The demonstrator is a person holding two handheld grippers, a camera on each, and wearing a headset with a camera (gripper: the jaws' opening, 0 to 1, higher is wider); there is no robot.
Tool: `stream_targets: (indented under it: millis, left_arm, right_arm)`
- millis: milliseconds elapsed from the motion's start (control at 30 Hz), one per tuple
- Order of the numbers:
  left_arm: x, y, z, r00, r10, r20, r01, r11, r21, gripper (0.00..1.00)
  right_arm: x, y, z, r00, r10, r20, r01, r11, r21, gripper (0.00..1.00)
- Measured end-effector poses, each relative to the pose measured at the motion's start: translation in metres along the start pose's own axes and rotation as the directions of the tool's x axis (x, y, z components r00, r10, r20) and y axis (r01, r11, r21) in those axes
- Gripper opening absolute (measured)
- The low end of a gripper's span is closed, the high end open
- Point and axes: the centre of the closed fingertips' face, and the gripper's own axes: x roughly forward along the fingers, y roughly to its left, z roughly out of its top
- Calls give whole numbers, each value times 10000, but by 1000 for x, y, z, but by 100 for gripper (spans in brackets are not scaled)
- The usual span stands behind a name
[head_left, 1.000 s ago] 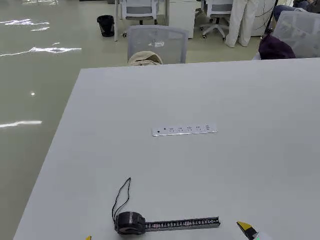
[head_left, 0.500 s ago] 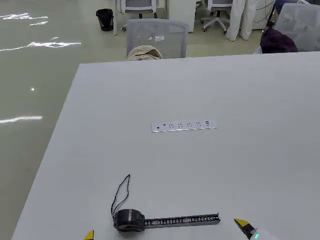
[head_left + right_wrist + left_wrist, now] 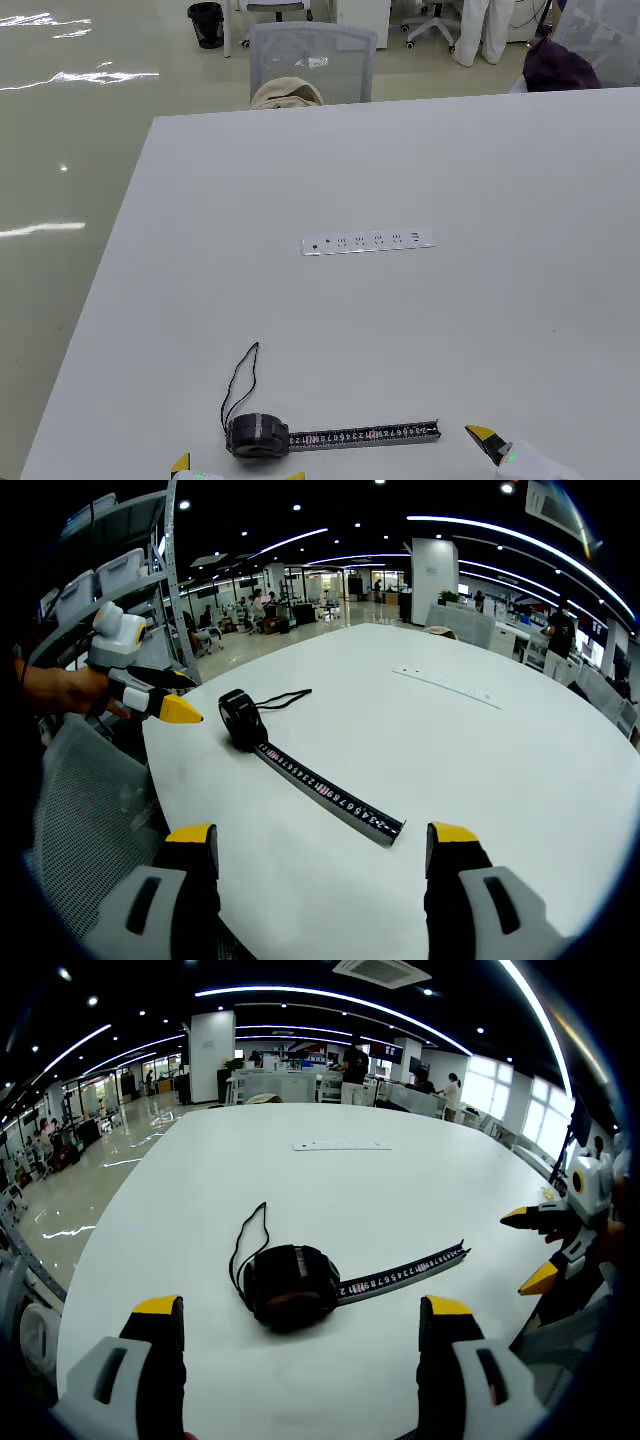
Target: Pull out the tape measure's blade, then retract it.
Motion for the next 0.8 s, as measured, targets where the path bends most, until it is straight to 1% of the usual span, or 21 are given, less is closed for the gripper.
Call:
stream_targets:
  millis: [67,167,233,400,467,567,600,667,700,800]
  left_arm:
    - [2,0,0,10000,23,-17,-23,10000,-62,96]
    - [5,1,0,9999,69,-82,-71,9999,-135,95]
    - [8,1,0,9998,49,-173,-52,9999,-156,95]
    - [13,-2,0,9997,15,-250,-21,9998,-215,93]
    - [16,-3,-1,9995,-11,-316,4,9998,-214,92]
    - [19,-4,-2,9991,-39,-411,32,9998,-182,90]
    - [21,-4,-3,9987,-17,-507,15,10000,-38,91]
    - [23,-3,-4,9985,-16,-548,14,10000,-31,90]
    - [23,-3,-5,9984,-17,-559,15,10000,-30,90]
    - [25,-2,-6,9982,28,-602,-30,10000,-34,89]
  right_arm:
    - [2,-4,-1,10000,60,33,-60,10000,-79,84]
    - [4,-10,-4,9997,130,-190,-137,9993,-341,82]
    - [5,-12,-5,9996,172,-203,-183,9983,-555,80]
    - [8,-18,-8,9987,420,-281,-447,9934,-1055,75]
    - [9,-19,-7,9979,568,-308,-602,9904,-1244,73]
    - [12,-21,-7,9963,805,-300,-842,9846,-1531,69]
    - [13,-22,-8,9948,949,-371,-999,9798,-1735,68]
    - [14,-22,-8,9917,1196,-462,-1268,9692,-2113,64]
    - [15,-24,-10,9914,1202,-522,-1286,9690,-2110,63]
    - [18,-27,-9,9879,1422,-614,-1528,9601,-2342,59]
